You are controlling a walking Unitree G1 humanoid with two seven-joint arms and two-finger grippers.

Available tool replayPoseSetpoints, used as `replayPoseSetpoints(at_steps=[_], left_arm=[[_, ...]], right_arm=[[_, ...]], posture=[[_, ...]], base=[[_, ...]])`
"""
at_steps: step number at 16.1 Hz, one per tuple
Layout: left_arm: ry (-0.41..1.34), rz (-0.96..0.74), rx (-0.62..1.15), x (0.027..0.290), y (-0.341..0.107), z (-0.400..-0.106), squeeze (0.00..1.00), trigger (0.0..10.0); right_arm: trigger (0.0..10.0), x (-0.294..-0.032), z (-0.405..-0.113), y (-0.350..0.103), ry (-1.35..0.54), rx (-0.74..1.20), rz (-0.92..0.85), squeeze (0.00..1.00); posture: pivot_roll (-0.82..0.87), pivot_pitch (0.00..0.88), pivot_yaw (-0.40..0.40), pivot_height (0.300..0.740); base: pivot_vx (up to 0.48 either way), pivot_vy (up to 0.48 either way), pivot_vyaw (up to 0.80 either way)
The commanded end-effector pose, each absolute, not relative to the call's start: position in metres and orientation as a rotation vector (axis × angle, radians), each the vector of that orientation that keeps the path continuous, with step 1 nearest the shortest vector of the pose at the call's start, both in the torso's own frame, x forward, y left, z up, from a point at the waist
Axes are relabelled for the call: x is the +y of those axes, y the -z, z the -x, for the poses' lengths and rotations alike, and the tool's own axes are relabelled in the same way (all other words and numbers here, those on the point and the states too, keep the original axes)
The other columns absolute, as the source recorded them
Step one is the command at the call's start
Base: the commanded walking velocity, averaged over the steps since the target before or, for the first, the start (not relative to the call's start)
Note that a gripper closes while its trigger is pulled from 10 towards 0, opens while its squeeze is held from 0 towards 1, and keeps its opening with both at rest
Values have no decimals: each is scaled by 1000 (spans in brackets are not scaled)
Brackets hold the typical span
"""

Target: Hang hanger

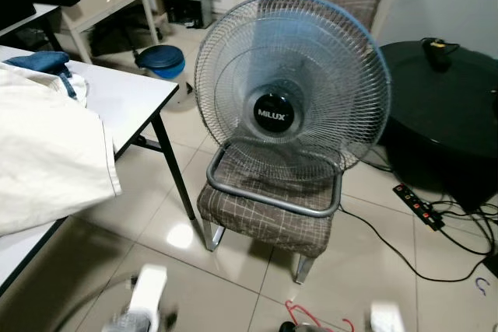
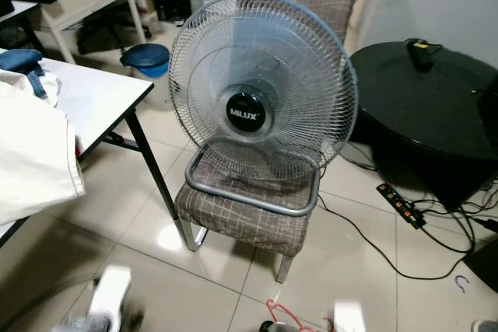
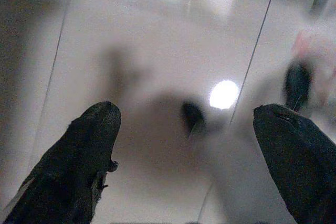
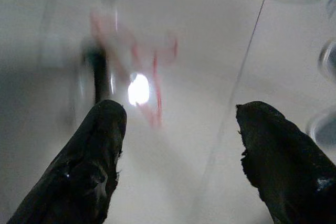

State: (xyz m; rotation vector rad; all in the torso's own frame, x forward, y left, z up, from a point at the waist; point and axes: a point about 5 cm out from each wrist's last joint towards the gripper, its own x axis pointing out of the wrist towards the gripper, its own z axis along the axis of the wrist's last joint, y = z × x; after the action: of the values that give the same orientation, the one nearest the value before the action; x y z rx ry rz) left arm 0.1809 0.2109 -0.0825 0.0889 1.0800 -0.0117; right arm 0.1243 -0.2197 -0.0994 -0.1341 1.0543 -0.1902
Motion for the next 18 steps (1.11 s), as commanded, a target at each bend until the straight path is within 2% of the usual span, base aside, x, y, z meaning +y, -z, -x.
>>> replayPoseSetpoints(at_steps=[1,3,4,5,6,9,11,13,15,18], left_arm=[[-4,-28,986,207,72,-202,0,10000],[8,13,918,203,62,-219,0,10000],[39,39,858,197,54,-233,0,10000],[96,62,787,189,44,-247,0,10000],[151,64,734,184,37,-255,0,10000],[302,110,596,172,14,-266,0,10000],[333,95,419,167,-26,-272,0,10000],[271,-16,192,167,-84,-275,0,10000],[289,-57,154,165,-92,-273,0,10000],[213,-26,122,160,-104,-270,0,10000]], right_arm=[[10000,-221,-145,90,218,947,91,0],[10000,-220,-171,78,187,838,92,0],[10000,-216,-193,65,151,741,33,0],[10000,-206,-217,48,43,625,-20,0],[10000,-193,-228,35,-86,550,-29,0],[10000,-174,-231,1,-264,417,-45,0],[10000,-167,-223,-36,-345,272,15,0],[10000,-166,-212,-67,-324,165,43,0],[10000,-171,-210,-73,-270,152,81,0],[10000,-184,-202,-81,-177,172,73,0]], posture=[[10,0,3,740],[17,0,-4,740],[20,0,-10,740],[18,0,-9,740],[11,0,0,740],[7,0,9,740],[15,0,12,740],[47,0,3,740],[44,0,4,740],[30,0,2,740]], base=[[0,0,0],[0,0,0],[0,0,0],[0,0,0],[0,0,0],[0,0,0],[0,0,0],[0,0,800],[0,0,800],[0,0,800]])
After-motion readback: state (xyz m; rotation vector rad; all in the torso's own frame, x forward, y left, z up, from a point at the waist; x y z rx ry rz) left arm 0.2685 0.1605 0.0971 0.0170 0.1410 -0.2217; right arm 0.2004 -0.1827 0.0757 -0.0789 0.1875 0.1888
